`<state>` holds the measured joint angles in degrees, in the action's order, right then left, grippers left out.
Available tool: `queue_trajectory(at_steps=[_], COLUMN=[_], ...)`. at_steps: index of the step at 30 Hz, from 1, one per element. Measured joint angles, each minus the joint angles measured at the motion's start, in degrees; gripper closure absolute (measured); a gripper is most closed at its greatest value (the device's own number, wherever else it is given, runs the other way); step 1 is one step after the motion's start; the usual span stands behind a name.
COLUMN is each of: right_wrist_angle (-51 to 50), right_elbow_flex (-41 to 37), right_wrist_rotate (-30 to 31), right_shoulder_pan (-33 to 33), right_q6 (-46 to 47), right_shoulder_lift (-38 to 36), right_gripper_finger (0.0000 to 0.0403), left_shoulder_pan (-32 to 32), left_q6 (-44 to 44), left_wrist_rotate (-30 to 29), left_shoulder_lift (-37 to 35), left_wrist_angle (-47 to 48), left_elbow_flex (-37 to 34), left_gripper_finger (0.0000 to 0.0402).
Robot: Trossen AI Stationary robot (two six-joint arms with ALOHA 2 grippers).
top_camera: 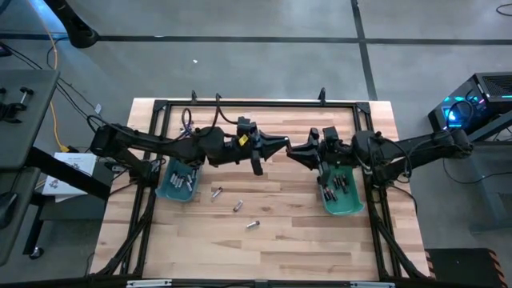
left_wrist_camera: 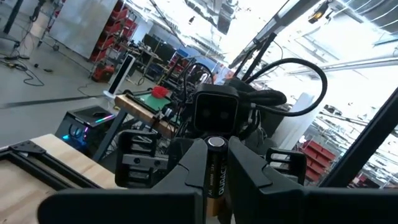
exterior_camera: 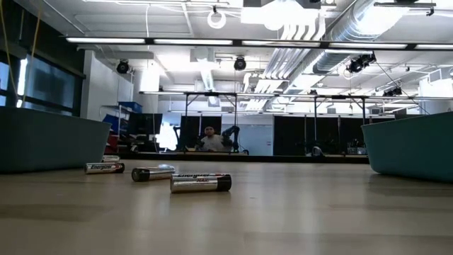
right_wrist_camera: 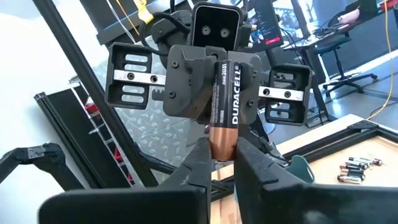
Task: Sort batteries
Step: Put the black battery into the green bin
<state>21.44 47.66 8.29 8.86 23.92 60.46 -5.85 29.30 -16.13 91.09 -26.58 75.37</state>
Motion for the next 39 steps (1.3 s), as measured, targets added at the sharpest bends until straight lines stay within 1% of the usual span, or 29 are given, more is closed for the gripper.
queue_trajectory(at_steps=[3, 5, 7, 9, 11, 13, 15, 18, 20, 23, 27, 30, 34, 39], right_wrist_angle=[-0.7, -3.4, -7.8, -13.3, -20.1, -27.7, -35.5, -44.6, -48.4, -48.1, -44.3, -40.9, -37.7, -36.5], right_elbow_flex=[0.0, 0.0, 0.0, 0.0, 0.0, 0.0, 0.0, 0.0, 0.0, 0.0, 0.0, 0.0, 0.0, 0.0], right_wrist_rotate=[0.0, -0.2, -0.5, -0.7, -2.3, -5.8, -11.3, -18.3, -21.7, -25.2, -27.9, -29.1, -31.1, -31.4], right_shoulder_pan=[0.0, 0.0, 0.0, 0.0, -0.3, -0.9, -1.9, -3.4, -4.1, -4.6, -4.8, -4.8, -4.8, -4.8], right_q6=[0.4, 1.9, 4.0, 7.6, 11.8, 16.9, 22.1, 26.1, 26.7, 26.6, 26.4, 26.5, 26.6, 26.6], right_shoulder_lift=[-0.2, -0.9, -2.1, -3.5, -5.1, -5.7, -5.7, -4.6, -2.9, -0.5, 3.0, 5.1, 6.6, 6.7], right_gripper_finger=[0.0380, 0.0380, 0.0380, 0.0380, 0.0380, 0.0380, 0.0380, 0.0380, 0.0380, 0.0380, 0.0378, 0.0379, 0.0378, 0.0377], left_shoulder_pan=[0.0, 0.0, 0.0, 0.5, 1.0, 1.2, 1.1, -0.4, -1.7, -3.9, -5.9, -6.3, -6.6, -7.2], left_q6=[0.0, -0.2, -0.9, -1.9, -2.5, -4.1, -9.6, -20.6, -26.5, -33.4, -37.2, -38.8, -42.4, -47.0], left_wrist_rotate=[0.0, 0.3, 1.2, 3.5, 5.9, 7.4, 7.8, 7.7, 7.3, 4.5, 1.1, 0.6, 0.3, -3.0], left_shoulder_lift=[-0.1, -0.1, -0.3, -0.5, -1.0, -1.2, -1.2, 0.7, 2.5, 5.4, 9.7, 12.5, 15.4, 16.5], left_wrist_angle=[1.1, 2.6, 6.0, 10.7, 16.5, 21.9, 28.3, 33.7, 34.1, 33.8, 33.6, 34.4, 38.1, 40.9], left_elbow_flex=[0.0, 0.0, 0.0, 0.0, 0.0, 0.0, 0.0, 0.0, -0.1, 1.6, 5.3, 7.8, 10.8, 12.1], left_gripper_finger=[0.0378, 0.0372, 0.0347, 0.0312, 0.0275, 0.0244, 0.0220, 0.0203, 0.0201, 0.0203, 0.0210, 0.0210, 0.0209, 0.0215])
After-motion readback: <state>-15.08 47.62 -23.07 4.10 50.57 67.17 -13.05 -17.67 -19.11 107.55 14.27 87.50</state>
